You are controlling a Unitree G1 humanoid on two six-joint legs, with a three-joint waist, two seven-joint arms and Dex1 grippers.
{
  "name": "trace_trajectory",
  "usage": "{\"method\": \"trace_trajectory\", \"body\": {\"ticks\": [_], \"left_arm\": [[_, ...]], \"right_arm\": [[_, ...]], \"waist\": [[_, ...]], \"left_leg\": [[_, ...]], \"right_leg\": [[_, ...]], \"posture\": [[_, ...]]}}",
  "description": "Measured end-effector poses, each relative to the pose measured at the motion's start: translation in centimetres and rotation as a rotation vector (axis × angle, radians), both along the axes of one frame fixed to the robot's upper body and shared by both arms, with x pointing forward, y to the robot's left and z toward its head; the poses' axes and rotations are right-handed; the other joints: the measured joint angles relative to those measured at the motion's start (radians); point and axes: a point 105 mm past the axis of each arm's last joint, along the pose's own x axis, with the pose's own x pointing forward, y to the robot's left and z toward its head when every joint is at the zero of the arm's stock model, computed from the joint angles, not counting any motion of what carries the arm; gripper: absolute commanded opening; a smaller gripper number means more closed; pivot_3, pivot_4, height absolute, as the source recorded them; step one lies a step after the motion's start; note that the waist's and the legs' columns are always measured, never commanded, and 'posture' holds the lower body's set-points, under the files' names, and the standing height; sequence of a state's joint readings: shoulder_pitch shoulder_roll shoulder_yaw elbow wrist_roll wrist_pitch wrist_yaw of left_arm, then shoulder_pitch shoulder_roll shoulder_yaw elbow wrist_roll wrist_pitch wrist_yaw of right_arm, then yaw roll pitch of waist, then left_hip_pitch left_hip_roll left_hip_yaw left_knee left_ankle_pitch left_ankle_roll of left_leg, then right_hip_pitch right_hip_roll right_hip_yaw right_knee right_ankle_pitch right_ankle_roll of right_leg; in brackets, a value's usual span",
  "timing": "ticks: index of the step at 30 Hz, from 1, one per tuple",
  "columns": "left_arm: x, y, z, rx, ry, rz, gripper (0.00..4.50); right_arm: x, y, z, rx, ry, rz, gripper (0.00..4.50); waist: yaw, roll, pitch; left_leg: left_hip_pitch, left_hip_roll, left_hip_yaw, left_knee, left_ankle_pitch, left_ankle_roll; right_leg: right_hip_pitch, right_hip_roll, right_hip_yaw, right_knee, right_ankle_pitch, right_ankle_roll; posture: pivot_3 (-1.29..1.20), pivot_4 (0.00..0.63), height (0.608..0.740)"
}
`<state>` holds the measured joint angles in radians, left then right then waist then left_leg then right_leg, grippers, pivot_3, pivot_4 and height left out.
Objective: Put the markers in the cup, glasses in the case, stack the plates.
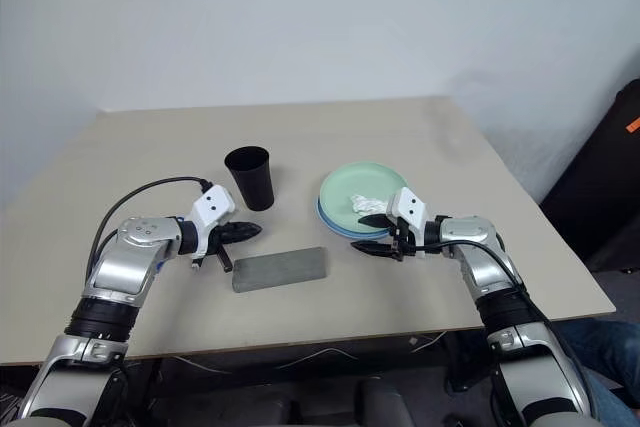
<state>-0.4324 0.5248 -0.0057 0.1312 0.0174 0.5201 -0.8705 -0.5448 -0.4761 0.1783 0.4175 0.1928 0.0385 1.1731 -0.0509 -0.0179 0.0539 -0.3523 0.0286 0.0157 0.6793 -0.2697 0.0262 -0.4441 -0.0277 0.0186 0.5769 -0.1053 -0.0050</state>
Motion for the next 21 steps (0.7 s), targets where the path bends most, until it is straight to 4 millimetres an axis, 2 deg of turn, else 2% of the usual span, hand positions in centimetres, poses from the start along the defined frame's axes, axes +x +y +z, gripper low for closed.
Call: {"method": "trace_trajectory", "body": {"ticks": [3,6,9,14,21], "left_arm": [[0.9,1.8,0.7,-0.018,-0.04,0.18,1.92],[1.4,3.7,0.3,0.006,-0.048,0.361,2.97],[1.5,4.7,-0.4,0.027,-0.032,0.476,4.03],[1.1,5.3,-1.9,0.036,0.032,0.626,4.03],[0.4,5.6,-3.2,0.046,0.112,0.712,4.03]], "right_arm": [[0.0,-0.1,-0.2,0.0,0.004,0.004,2.75],[0.1,-0.2,-0.6,0.002,0.021,0.0,2.75],[0.3,0.2,-0.3,0.008,0.009,0.011,2.75],[0.3,0.4,-0.1,0.008,-0.004,0.021,2.75],[0.3,0.4,-0.1,0.007,-0.007,0.021,2.75]], "waist": [[0.0,0.0,0.0],[0.0,0.0,0.0],[0.0,0.0,0.0],[0.0,0.0,0.0],[-0.001,0.0,0.0]], "left_leg": [[0.003,0.0,0.0,-0.001,0.0,0.0],[0.003,0.0,0.0,-0.002,0.0,0.0],[0.003,0.0,0.0,-0.003,0.0,0.0],[0.003,0.0,0.0,-0.004,0.0,0.0],[0.003,0.0,0.0,-0.004,0.0,0.0]], "right_leg": [[0.001,0.0,0.0,0.0,0.0,0.0],[0.001,0.0,0.0,0.0,0.0,0.0],[0.001,0.001,0.0,0.0,0.0,0.0],[0.001,0.0,0.0,0.0,0.0,0.0],[0.001,0.0,0.0,0.0,0.0,0.0]], "posture": [[0.0,0.0,0.74],[0.0,0.0,0.74],[0.0,0.0,0.74],[0.0,0.0,0.74],[0.0,0.0,0.74]]}}
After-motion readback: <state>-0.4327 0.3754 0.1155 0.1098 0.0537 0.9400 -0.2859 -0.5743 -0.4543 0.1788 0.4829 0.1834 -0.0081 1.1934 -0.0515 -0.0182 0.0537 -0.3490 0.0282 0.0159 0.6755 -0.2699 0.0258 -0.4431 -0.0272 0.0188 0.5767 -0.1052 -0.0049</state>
